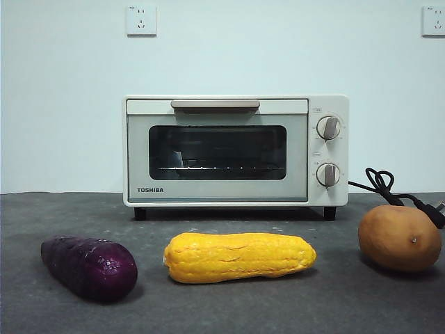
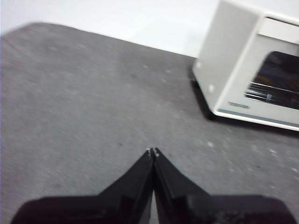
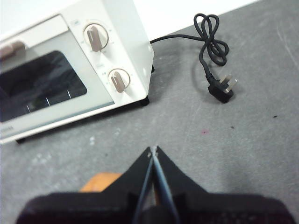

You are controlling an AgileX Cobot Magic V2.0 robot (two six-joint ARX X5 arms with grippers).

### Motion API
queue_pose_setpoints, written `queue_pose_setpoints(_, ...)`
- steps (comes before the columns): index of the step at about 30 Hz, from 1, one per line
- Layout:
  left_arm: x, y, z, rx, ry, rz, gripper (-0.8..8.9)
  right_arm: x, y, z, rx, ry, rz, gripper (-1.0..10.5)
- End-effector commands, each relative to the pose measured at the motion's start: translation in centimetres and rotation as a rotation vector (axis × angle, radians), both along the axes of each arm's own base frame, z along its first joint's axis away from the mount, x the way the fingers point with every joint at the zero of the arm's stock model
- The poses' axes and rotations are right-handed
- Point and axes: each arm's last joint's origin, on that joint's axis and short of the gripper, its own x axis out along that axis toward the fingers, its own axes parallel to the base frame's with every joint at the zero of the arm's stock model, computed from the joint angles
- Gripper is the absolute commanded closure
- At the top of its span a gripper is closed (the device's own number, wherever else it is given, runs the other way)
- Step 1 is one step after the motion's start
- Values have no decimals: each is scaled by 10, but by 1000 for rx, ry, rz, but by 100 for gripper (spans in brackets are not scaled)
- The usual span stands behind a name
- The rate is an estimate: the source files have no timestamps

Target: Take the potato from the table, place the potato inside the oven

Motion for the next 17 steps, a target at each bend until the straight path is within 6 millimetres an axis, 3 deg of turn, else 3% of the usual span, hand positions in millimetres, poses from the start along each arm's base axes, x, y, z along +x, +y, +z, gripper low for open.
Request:
queue_pose_setpoints(1, -3, 0, 15, -70, -34, 2, 820, -2, 0, 19, 80, -42, -8, 959)
queue_pose_setpoints(8, -17, -3, 70, -95, -152, -50, 820, -1, 2, 72, 78, -74, 74, 959)
queue_pose_setpoints(17, -15, -10, 139, -71, -60, -308, 820, 12, 10, 159, -90, 71, 339, 958)
